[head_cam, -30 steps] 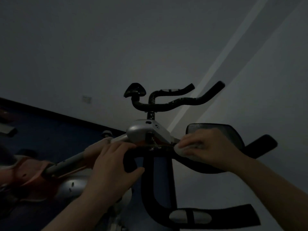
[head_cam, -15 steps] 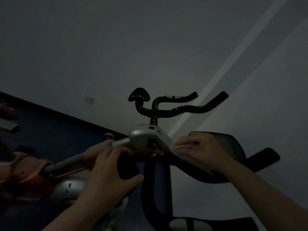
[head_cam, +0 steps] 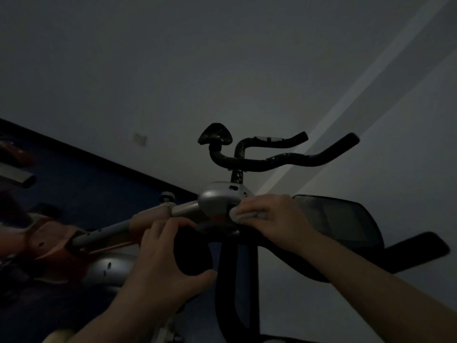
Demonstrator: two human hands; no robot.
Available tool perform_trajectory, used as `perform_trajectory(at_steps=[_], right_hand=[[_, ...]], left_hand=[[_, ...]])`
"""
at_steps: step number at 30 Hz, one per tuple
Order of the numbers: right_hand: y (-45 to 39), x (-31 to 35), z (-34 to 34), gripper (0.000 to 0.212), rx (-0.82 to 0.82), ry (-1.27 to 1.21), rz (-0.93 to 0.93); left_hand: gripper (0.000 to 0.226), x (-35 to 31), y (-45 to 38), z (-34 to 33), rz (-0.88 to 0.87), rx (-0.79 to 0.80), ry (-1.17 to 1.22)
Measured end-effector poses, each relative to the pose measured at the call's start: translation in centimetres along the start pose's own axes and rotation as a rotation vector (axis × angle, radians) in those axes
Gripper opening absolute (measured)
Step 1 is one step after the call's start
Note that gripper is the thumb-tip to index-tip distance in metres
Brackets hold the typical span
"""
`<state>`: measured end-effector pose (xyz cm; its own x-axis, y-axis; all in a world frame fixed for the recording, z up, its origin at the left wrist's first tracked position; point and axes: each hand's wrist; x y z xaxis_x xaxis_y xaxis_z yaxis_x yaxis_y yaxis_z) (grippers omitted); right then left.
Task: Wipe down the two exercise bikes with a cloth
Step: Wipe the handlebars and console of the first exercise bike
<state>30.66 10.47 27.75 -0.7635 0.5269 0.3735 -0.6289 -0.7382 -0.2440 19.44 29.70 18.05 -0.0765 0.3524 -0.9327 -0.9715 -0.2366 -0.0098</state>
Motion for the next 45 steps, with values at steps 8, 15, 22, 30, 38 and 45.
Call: perform_trajectory(at_steps=[8, 15, 22, 30, 38, 45], right_hand=[[1.5, 0.0, 2.5, 0.022, 0.329, 0.142, 0.305], [0.4, 0.0, 1.1, 0.022, -0.02, -0.25, -0.128], [0.2, 0.4, 1.1, 0.018, 0.312, 0.018, 0.303], [-1.9, 0.6, -1.6, 0.02, -0.018, -0.287, -0.106], [-2.5, 0.7, -0.1, 0.018, 0.38, -0.204, 0.182], [-3.8, 1.1, -3.6, 0.019, 0.187, -0.362, 0.01]], left_hand=[[0.065, 0.1, 0.0, 0.0, -0.015, -0.008, 0.033], [0.065, 0.0, 0.1, 0.1, -0.01, -0.008, 0.019], [0.072, 0.2, 0.3, 0.1, -0.015, -0.086, -0.006], [0.073, 0.2, 0.4, 0.0, -0.001, -0.086, -0.022], [0.075, 0.3, 0.2, 0.1, -0.022, -0.114, 0.004], [0.073, 0.1, 0.3, 0.0, 0.006, -0.105, 0.009]])
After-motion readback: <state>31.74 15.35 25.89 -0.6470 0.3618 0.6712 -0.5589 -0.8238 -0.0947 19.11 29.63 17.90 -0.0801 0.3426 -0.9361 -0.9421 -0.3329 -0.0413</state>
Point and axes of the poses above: each hand's wrist, its own y-axis away from the middle knuckle, its own z-axis out of the back of the hand, x = y × z, and after that the axes turned 13 degrees about z, right-handed
